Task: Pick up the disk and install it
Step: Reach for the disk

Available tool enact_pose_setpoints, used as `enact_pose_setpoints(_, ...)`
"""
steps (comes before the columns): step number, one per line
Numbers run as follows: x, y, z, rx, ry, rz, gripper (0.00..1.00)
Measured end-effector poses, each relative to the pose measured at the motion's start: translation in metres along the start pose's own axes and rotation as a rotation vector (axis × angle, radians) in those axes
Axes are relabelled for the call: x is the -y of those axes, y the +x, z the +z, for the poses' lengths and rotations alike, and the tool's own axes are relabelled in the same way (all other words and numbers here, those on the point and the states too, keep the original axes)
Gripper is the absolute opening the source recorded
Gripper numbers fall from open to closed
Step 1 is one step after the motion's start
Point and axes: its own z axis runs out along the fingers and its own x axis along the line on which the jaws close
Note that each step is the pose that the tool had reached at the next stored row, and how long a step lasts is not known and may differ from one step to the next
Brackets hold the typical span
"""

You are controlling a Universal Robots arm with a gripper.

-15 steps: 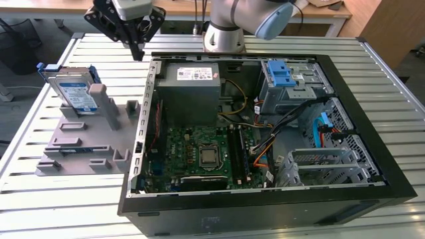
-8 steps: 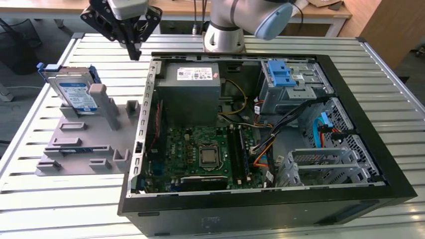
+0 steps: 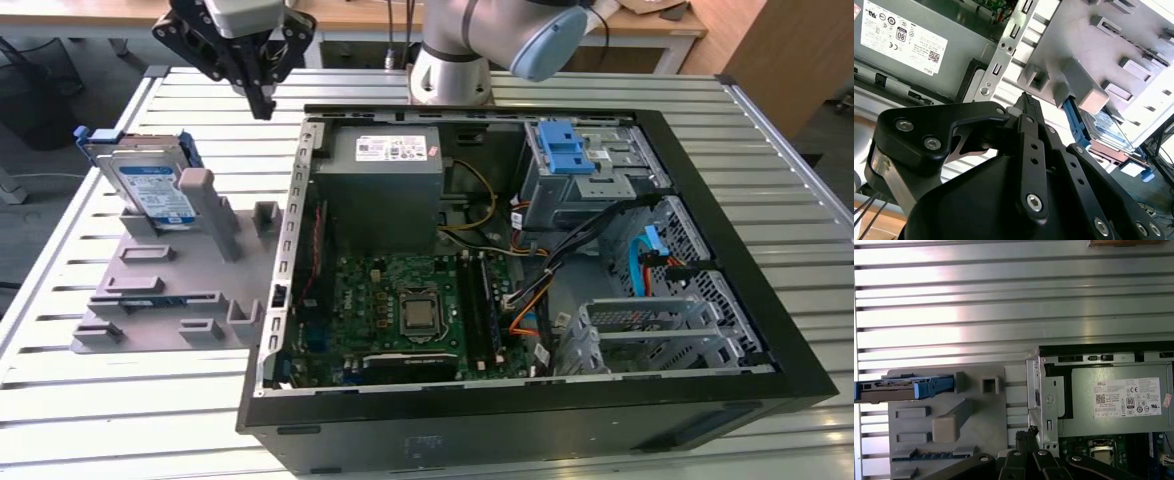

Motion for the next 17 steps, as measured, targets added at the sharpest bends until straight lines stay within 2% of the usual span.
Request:
enact_pose_setpoints(11,0.0001,0.0034,0.0001,0.0,0.0,0.0,0.11)
enact_pose_setpoints(17,0.0004,0.008,0.0002,0.0,0.0,0.0,0.11)
